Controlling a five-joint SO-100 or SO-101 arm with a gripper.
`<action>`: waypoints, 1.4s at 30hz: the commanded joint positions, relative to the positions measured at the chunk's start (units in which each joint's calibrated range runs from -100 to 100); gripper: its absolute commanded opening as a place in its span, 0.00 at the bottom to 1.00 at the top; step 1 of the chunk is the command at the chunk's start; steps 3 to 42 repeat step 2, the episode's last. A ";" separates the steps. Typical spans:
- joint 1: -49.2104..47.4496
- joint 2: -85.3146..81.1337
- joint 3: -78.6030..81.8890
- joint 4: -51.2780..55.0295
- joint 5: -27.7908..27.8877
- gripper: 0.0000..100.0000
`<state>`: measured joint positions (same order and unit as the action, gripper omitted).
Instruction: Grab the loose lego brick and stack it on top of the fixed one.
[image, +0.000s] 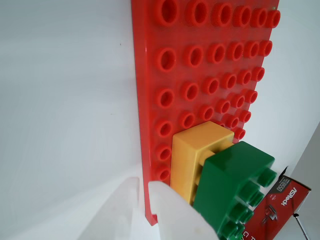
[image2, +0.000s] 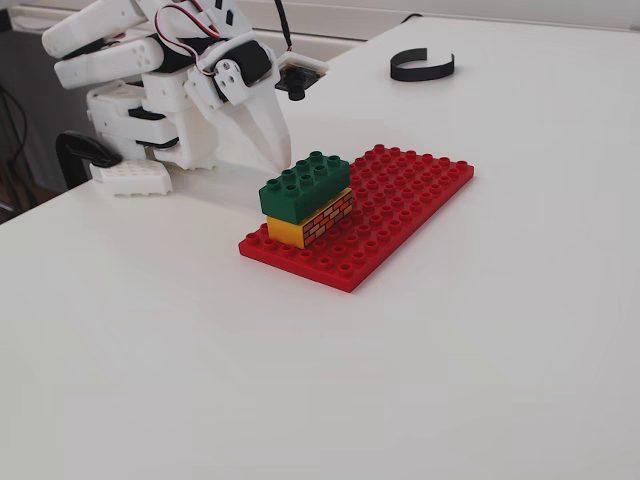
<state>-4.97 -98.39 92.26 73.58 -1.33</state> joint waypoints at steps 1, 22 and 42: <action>0.45 0.42 0.14 0.93 -0.24 0.01; 0.45 0.42 0.14 0.93 -0.24 0.01; 0.45 0.42 0.14 0.93 -0.24 0.01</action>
